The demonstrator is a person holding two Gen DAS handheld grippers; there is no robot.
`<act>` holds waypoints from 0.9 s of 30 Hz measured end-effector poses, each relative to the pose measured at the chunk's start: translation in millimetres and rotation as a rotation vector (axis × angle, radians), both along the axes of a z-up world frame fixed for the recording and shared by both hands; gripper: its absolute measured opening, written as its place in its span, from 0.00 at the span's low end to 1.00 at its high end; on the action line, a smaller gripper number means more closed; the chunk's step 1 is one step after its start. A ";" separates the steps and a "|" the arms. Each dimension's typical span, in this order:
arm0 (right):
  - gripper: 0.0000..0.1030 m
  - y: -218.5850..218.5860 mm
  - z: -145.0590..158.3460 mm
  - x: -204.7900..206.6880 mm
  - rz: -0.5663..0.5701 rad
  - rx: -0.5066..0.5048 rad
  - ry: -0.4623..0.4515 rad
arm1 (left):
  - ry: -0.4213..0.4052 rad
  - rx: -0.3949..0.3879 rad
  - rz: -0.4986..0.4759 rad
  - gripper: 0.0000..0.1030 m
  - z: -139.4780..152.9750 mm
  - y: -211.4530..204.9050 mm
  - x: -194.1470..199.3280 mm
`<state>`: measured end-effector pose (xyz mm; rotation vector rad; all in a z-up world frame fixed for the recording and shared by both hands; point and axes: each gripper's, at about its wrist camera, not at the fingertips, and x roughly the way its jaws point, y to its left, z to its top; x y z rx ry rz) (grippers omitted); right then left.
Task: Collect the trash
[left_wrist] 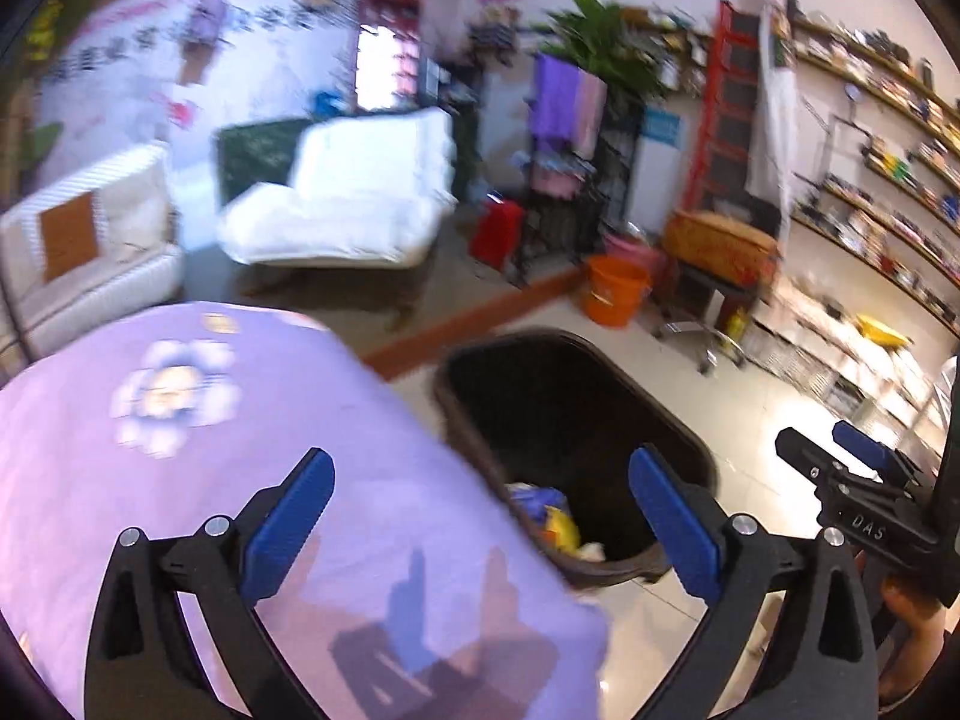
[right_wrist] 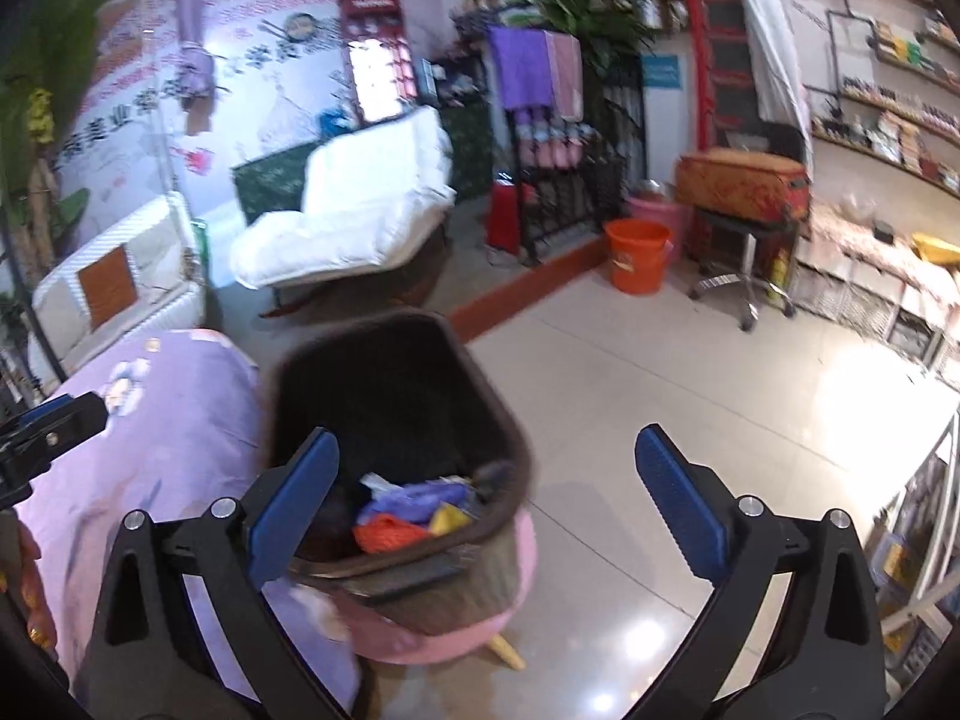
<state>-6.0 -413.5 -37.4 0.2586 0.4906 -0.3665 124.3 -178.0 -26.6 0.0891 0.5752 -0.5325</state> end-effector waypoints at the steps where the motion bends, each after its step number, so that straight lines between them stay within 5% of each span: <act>1: 0.95 7.9 3.4 0.9 0.016 -0.006 -0.014 | -0.021 -0.002 0.028 0.95 2.8 11.4 -5.7; 14: 0.95 139.9 37.6 -19.6 0.305 -0.066 -0.201 | -0.155 0.030 0.423 0.95 17.9 133.8 -71.8; 27: 0.95 189.8 48.0 -55.6 0.425 -0.143 -0.247 | -0.210 -0.009 0.528 0.95 20.4 177.8 -105.5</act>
